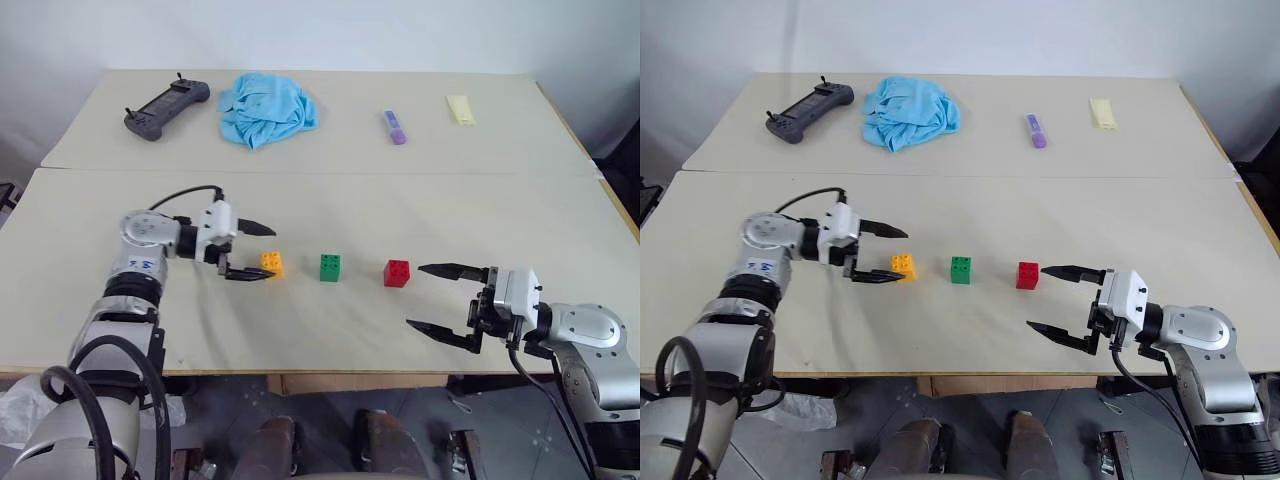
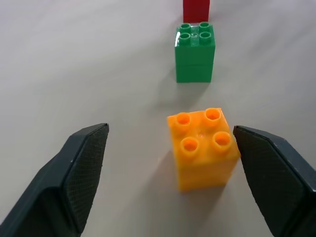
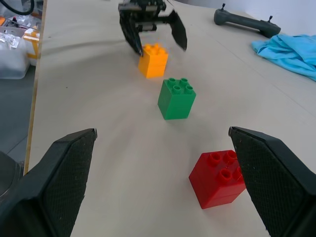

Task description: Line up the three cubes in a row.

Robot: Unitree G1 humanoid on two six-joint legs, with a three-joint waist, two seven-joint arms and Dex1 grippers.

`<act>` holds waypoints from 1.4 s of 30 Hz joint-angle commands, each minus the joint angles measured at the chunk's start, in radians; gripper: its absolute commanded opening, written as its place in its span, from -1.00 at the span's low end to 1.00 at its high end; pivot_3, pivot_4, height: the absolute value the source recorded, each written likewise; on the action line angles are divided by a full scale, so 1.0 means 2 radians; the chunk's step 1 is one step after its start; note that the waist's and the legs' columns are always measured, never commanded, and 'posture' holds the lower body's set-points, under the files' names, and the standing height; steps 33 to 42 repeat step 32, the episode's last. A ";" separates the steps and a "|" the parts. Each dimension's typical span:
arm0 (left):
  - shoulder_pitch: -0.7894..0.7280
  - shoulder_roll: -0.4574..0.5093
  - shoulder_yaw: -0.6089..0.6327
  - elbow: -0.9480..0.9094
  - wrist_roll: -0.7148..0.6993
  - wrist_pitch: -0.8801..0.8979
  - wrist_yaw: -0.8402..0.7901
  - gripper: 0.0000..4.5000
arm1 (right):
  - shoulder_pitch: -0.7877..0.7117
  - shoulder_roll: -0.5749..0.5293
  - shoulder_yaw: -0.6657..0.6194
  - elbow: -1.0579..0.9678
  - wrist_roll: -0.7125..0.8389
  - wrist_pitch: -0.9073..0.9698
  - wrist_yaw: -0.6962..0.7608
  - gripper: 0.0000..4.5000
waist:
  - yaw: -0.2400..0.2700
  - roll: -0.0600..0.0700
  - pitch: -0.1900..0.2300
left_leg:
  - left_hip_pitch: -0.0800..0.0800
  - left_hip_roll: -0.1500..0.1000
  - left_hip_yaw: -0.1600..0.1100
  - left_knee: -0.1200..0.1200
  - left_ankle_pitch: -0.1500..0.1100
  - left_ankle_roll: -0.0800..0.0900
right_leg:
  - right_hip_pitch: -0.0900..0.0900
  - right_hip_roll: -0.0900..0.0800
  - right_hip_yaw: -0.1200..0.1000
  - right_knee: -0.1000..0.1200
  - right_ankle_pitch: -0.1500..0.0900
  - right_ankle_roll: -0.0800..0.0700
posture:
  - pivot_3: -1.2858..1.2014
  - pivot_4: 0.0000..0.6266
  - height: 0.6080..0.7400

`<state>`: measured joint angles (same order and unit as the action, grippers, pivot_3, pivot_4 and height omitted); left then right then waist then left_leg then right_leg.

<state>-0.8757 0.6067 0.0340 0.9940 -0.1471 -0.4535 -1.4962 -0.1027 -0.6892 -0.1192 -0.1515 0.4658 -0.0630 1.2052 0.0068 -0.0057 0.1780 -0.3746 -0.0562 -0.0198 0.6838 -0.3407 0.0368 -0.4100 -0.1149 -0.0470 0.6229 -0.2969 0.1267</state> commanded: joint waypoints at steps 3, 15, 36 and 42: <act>0.135 0.071 0.059 -0.178 -0.066 0.080 0.012 0.91 | -0.030 -0.014 -0.009 0.003 0.018 0.013 0.011 1.00 | -0.007 0.000 0.000 | 0.000 0.001 0.000 0.000 0.000 0.000 | 0.000 -0.001 0.000 0.000 0.000 0.000 | 0.03 -0.52 1.00; 0.214 0.057 0.059 -0.341 -0.097 0.169 0.078 0.91 | -0.064 -0.022 -0.006 0.017 0.025 0.034 0.035 1.00 | 0.008 0.000 0.000 | 0.000 0.000 -0.004 0.001 -0.001 -0.001 | 0.002 -0.001 0.000 -0.001 0.000 -0.001 | 0.03 -0.52 1.00; 0.312 0.131 0.131 -0.445 -0.111 0.250 0.178 0.91 | -0.072 -0.089 -0.063 0.096 0.036 0.013 0.096 1.00 | 0.005 0.001 0.000 | 0.000 0.002 -0.004 0.000 -0.001 -0.002 | 0.002 -0.001 0.002 -0.002 -0.001 -0.002 | 0.03 -0.52 1.00; 0.312 0.131 0.131 -0.445 -0.111 0.250 0.178 0.91 | -0.072 -0.089 -0.063 0.096 0.036 0.013 0.096 1.00 | 0.005 0.001 0.000 | 0.000 0.002 -0.004 0.000 -0.001 -0.002 | 0.002 -0.001 0.002 -0.002 -0.001 -0.002 | 0.03 -0.52 1.00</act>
